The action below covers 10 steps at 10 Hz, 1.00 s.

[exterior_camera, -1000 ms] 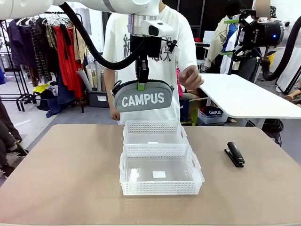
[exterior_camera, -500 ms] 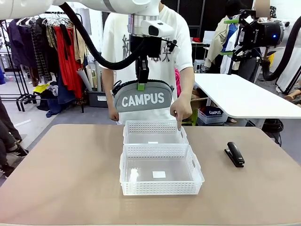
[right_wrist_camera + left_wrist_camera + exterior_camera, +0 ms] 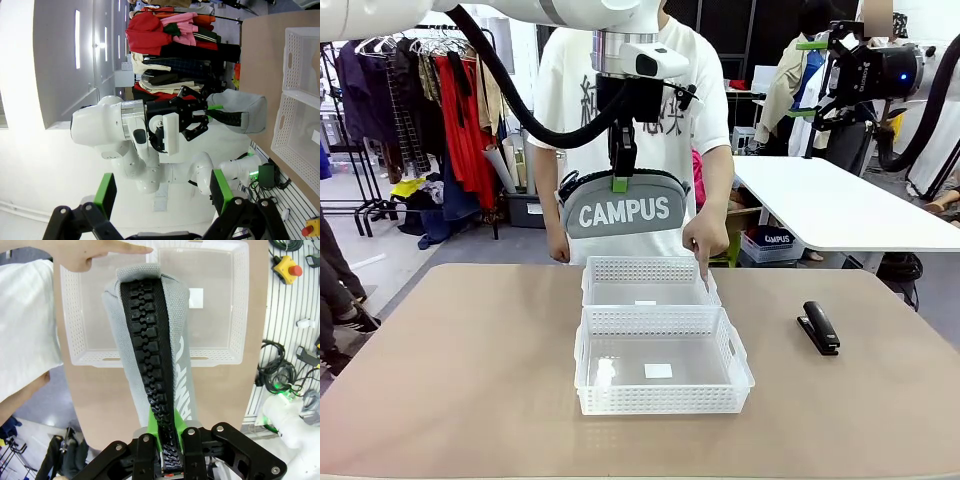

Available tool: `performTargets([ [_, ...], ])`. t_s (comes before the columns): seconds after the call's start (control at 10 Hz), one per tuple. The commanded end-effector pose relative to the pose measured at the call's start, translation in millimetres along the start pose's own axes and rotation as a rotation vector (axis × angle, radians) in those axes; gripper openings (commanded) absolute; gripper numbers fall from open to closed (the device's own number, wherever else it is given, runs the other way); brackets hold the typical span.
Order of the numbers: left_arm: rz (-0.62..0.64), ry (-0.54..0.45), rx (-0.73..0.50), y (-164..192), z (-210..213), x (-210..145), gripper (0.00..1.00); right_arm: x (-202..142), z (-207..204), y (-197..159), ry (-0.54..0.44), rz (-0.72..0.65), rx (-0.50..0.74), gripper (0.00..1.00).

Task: Distribute items into two baskets.
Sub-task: Place the picked Pencil pouch into the Organizing basket as instructed by the person.

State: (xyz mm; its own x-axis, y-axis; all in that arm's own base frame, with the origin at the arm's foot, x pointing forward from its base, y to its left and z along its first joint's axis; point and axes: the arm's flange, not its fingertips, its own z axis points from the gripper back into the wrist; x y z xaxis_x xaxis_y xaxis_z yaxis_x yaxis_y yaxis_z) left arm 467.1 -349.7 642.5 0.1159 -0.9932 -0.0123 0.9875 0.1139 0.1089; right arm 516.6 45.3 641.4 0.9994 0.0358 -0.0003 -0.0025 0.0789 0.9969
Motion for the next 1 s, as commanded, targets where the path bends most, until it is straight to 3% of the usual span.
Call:
performTargets([
  [0.0,-0.003,0.001,0.004,-0.9,1.6,-1.1,0.00,-1.1,0.1,1.9,-0.001,0.003,0.001,1.00],
  [0.9,0.000,0.000,0.000,0.0,0.0,0.0,0.00,-1.1,0.1,1.9,-0.001,0.003,0.001,1.00],
])
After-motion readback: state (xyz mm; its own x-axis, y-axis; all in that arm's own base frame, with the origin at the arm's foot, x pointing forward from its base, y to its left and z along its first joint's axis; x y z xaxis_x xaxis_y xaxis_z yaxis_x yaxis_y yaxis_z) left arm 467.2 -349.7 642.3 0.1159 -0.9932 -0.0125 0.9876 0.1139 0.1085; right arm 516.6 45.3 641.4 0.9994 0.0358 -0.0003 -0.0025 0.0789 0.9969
